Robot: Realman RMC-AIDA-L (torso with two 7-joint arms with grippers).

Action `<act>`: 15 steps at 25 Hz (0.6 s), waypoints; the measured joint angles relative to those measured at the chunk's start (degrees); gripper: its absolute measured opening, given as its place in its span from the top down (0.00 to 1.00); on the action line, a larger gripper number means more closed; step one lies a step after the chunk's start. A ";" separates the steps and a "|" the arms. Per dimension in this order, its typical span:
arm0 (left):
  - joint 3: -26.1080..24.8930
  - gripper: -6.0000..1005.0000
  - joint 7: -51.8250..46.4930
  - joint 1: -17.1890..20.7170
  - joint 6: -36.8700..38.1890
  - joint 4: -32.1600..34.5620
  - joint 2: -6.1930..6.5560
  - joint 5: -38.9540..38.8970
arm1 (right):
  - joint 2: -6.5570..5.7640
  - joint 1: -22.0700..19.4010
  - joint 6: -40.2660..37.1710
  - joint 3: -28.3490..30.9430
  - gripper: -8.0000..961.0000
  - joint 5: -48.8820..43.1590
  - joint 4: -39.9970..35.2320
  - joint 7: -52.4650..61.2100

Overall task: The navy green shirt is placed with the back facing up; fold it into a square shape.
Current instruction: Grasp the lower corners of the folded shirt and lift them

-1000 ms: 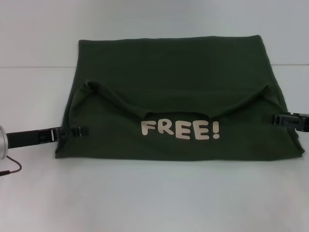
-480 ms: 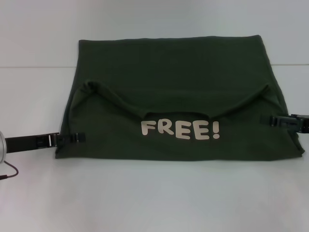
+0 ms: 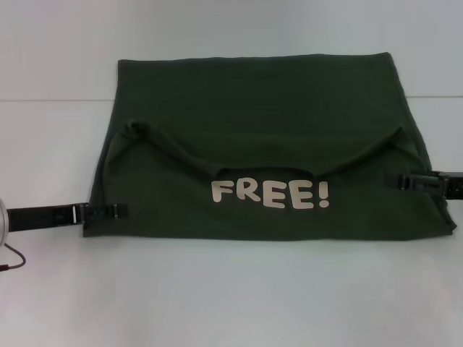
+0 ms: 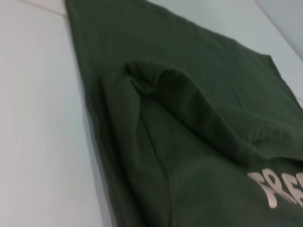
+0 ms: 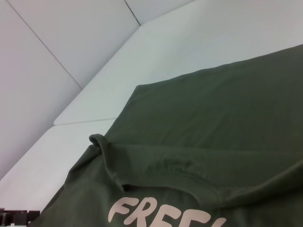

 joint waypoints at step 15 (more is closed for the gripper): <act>0.97 0.16 -1.89 -1.26 2.04 -0.14 0.12 1.35 | 0.00 0.45 0.75 -0.22 0.02 0.00 0.00 0.08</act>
